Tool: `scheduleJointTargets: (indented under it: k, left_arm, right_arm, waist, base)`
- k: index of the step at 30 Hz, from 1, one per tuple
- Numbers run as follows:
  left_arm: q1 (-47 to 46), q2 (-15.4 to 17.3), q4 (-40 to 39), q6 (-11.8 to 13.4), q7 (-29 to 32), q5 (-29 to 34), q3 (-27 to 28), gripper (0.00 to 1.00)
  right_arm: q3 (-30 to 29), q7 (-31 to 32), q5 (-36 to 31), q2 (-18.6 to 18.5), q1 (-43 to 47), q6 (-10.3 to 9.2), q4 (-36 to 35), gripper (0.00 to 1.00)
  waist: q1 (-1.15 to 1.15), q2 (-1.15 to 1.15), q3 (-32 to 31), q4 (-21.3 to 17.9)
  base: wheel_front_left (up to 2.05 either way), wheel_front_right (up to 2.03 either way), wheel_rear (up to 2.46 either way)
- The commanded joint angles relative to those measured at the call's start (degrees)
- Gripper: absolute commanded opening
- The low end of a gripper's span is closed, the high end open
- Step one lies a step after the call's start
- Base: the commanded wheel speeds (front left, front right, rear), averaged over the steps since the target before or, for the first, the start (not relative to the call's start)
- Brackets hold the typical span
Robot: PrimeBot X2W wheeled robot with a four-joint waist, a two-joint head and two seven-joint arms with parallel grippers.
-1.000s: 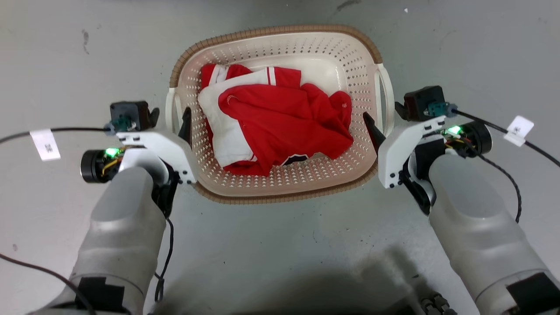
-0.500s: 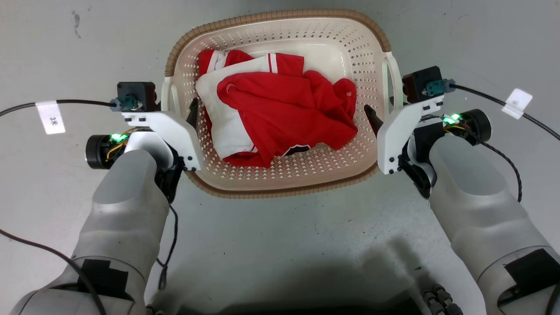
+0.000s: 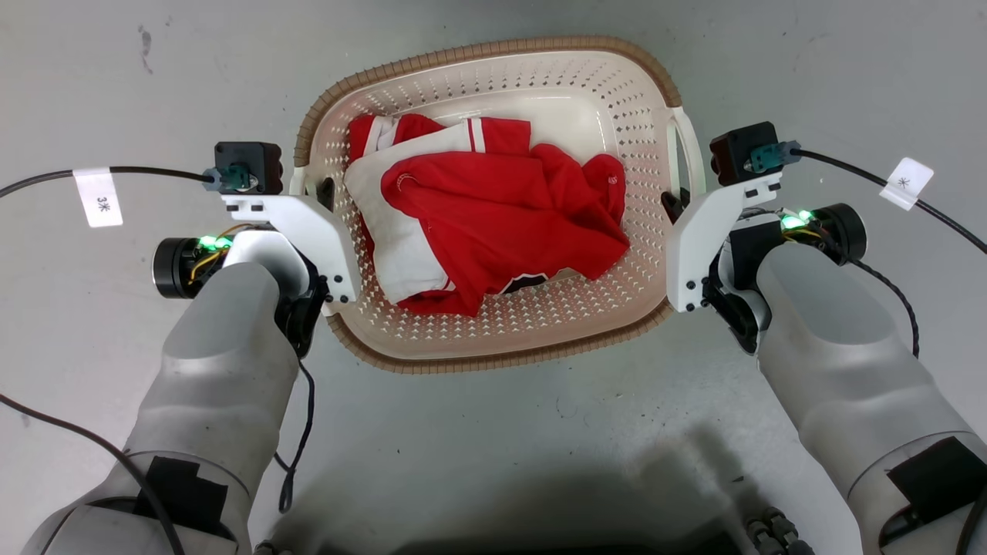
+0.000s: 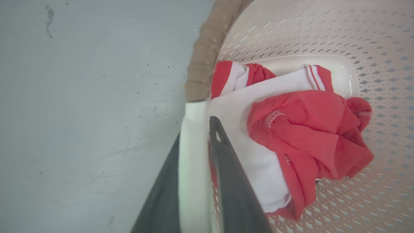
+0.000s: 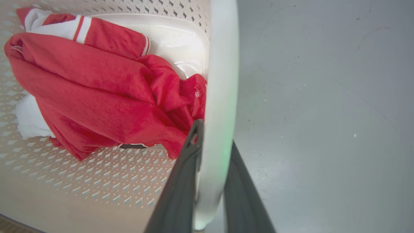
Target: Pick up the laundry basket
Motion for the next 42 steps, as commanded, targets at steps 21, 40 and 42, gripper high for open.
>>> scheduleJointTargets:
  k: [21, 40, 42]
  left_arm:
    - [0.74, -1.10, -2.38, -0.57, 17.49, -12.68, -13.52, 0.00]
    - [5.47, -0.56, -1.21, -0.57, 32.69, -21.96, -20.41, 0.00]
    - [5.94, -0.63, -1.08, -0.57, 32.92, -22.29, -20.61, 0.00]
  right_arm:
    - [6.35, 15.20, 13.73, 1.77, 0.96, 0.74, 2.19, 0.00]
    - [10.70, 35.22, 25.06, 1.84, 4.72, 0.74, 2.79, 0.00]
    - [10.92, 35.73, 25.50, 1.83, 5.27, 0.74, 2.90, 0.00]
  waist:
    - [0.00, 0.00, -18.52, 1.02]
    - [0.00, 0.00, -39.28, -0.13]
    - [0.00, 0.00, -40.21, -0.18]
  base:
    - [0.00, 0.00, 0.00]
    - [0.00, 0.00, 0.00]
    - [0.00, 0.00, 0.00]
